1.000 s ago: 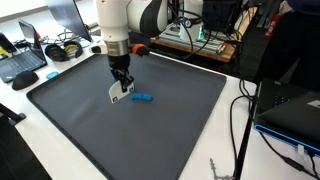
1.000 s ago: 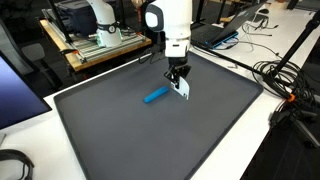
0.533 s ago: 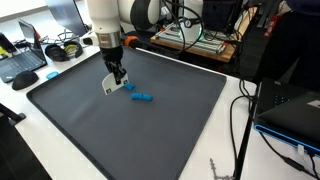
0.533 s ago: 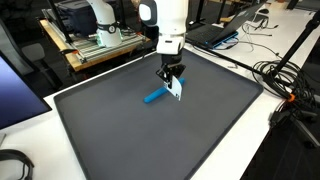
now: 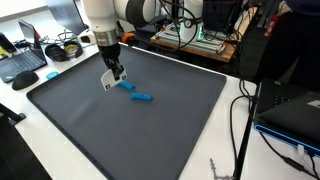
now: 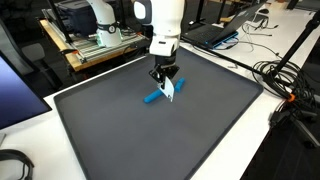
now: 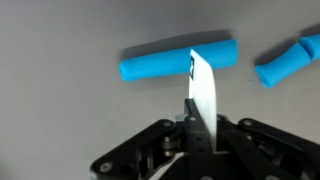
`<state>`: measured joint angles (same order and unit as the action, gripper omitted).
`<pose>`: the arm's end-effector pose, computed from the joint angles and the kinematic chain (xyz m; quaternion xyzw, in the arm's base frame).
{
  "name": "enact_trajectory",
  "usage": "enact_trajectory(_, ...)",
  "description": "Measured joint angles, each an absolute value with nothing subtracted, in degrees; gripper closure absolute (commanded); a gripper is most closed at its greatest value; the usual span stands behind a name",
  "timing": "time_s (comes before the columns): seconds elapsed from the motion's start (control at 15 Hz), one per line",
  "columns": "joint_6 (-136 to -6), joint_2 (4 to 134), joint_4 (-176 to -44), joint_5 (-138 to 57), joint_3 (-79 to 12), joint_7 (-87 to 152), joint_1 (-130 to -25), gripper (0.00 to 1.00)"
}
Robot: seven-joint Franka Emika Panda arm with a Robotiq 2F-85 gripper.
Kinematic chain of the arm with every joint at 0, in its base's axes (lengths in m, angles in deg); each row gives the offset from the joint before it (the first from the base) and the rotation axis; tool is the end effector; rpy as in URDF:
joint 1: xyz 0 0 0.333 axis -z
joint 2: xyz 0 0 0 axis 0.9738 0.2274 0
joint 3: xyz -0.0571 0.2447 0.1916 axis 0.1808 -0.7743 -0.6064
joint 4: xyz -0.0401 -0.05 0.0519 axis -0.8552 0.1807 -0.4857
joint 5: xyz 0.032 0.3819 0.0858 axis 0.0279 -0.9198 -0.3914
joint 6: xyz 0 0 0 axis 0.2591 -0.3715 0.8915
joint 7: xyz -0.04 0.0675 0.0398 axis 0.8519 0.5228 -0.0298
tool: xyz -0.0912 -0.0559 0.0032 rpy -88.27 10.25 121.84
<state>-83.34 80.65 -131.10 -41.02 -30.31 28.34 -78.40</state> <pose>0.6184 -0.0591 0.2265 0.9931 -0.0985 0.0474 0.0426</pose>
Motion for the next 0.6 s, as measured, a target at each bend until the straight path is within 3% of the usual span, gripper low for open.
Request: enact_trajectory(0.6,-81.9,81.5,-131.7,-41.0,-30.4,30.5,-77.9,0.99)
